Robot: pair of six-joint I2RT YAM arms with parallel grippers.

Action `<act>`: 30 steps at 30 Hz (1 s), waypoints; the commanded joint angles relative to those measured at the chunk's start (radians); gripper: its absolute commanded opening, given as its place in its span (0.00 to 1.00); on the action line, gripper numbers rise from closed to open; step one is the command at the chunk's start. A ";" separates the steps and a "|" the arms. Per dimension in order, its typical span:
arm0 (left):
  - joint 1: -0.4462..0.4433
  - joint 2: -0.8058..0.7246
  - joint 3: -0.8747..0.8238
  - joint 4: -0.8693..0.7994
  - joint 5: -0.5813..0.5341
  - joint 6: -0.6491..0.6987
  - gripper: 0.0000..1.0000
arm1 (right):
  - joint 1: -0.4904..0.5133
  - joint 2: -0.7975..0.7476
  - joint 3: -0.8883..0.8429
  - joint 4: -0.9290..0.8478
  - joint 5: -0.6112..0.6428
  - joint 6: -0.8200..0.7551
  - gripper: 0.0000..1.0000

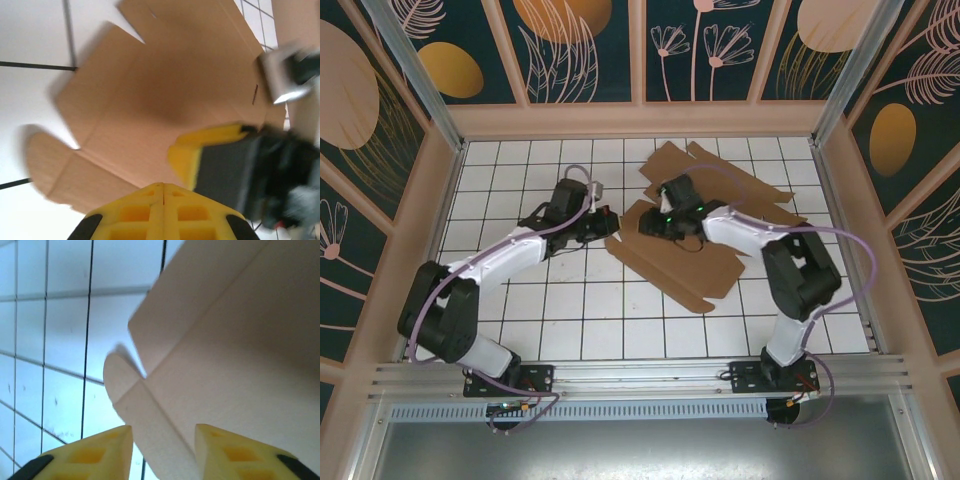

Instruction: Fold the paper box

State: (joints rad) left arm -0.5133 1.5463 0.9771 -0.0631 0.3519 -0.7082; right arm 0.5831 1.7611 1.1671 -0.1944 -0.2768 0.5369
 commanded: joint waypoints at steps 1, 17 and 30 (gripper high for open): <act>-0.070 0.101 0.085 -0.010 -0.009 0.019 0.00 | -0.098 -0.099 -0.023 -0.087 0.125 -0.065 0.42; -0.147 0.444 0.239 -0.077 -0.023 -0.011 0.00 | -0.233 0.041 -0.104 -0.142 0.318 -0.143 0.57; -0.038 0.250 0.028 -0.044 -0.113 -0.070 0.00 | -0.031 0.186 -0.054 -0.060 0.141 -0.076 0.55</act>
State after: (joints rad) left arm -0.5503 1.8610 1.0149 -0.0795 0.2977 -0.7834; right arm 0.4973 1.8626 1.1057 -0.2447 -0.0189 0.4088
